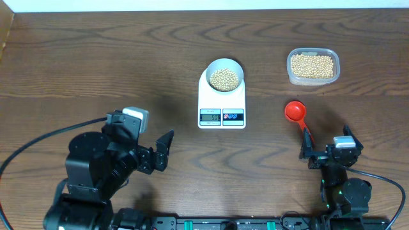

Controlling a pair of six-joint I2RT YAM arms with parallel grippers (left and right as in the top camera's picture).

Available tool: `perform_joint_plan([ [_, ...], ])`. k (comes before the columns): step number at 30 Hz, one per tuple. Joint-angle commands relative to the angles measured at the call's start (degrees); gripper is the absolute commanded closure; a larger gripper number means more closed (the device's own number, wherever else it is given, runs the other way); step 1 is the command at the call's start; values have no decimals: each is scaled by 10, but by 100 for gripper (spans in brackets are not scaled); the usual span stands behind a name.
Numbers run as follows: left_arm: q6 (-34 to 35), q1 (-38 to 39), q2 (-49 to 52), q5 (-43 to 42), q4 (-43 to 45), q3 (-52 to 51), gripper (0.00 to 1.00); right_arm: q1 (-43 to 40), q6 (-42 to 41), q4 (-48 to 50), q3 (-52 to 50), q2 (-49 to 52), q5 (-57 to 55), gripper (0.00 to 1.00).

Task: Scoop item into bowl and weigh 50g on scale

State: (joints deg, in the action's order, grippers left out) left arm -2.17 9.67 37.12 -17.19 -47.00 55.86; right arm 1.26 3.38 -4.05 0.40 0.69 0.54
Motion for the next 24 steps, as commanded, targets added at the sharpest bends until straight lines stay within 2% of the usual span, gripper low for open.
perform_joint_plan([
  [1,46,-22,-33,8,35,-52,5,3,5,-2,-1,-4,-4,1],
  [6,81,-64,-102,7,110,-127,5,3,5,-2,-1,-4,-3,1],
  [9,100,-85,-141,8,127,-159,5,3,5,-2,-1,-4,-4,1],
  [13,161,-109,-199,8,136,-198,5,3,5,-2,-1,-4,-4,1],
  [24,171,-133,-290,14,252,-317,5,3,5,-2,-1,-4,-4,1],
])
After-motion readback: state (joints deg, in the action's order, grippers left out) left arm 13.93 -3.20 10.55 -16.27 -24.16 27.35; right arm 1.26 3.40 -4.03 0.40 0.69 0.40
